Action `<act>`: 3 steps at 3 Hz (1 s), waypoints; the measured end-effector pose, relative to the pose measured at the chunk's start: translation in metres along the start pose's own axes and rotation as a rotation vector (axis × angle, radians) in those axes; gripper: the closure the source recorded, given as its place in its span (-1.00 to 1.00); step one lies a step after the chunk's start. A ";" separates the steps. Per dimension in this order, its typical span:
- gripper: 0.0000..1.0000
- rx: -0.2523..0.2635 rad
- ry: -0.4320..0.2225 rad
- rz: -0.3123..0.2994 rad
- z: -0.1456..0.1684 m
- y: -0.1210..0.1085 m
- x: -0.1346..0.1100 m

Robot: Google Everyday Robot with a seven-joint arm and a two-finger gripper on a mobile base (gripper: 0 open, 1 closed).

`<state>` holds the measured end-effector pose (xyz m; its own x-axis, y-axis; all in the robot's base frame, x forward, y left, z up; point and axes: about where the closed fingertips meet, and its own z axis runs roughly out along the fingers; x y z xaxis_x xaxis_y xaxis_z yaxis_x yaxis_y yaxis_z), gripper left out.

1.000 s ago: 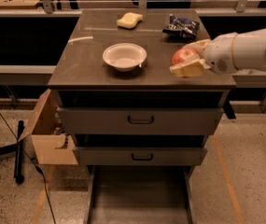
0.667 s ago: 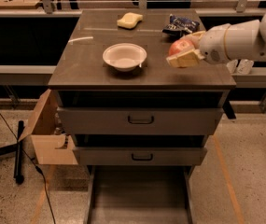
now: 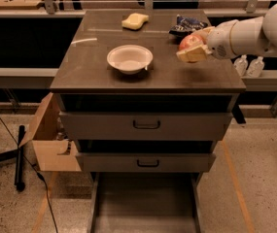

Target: Pick apple from bottom drawer and place on counter

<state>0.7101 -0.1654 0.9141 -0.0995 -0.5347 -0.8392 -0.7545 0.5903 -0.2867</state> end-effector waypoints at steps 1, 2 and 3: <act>0.65 0.015 -0.007 0.004 0.003 -0.012 0.008; 0.20 0.008 -0.006 -0.003 0.011 -0.017 0.014; -0.28 0.000 0.003 -0.020 0.022 -0.017 0.020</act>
Offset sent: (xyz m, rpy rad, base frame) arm 0.0262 -0.0184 -0.0162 -0.0061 -0.0145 -0.0017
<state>0.7353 -0.1731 0.8921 -0.0858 -0.5481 -0.8320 -0.7564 0.5794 -0.3037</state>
